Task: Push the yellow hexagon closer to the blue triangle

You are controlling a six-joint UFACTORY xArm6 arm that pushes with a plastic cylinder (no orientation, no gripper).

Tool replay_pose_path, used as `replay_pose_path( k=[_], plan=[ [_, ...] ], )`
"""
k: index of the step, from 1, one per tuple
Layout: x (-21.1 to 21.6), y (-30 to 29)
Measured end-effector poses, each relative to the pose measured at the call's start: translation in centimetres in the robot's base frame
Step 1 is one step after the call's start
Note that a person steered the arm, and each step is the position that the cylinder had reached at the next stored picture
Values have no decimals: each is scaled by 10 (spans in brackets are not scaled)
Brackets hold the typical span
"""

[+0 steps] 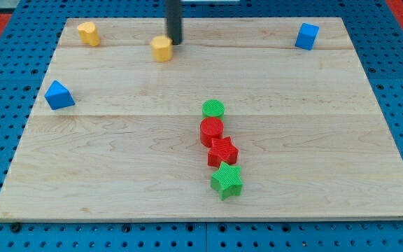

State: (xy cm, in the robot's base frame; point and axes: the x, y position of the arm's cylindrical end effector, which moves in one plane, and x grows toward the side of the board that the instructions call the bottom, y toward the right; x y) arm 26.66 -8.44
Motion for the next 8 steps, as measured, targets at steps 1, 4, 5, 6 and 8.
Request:
replay_pose_path(
  k=[1, 4, 5, 6, 8],
  plan=[
    [11, -29],
    [40, -7],
    [40, -35],
    [40, -76],
    [27, -49]
  ],
)
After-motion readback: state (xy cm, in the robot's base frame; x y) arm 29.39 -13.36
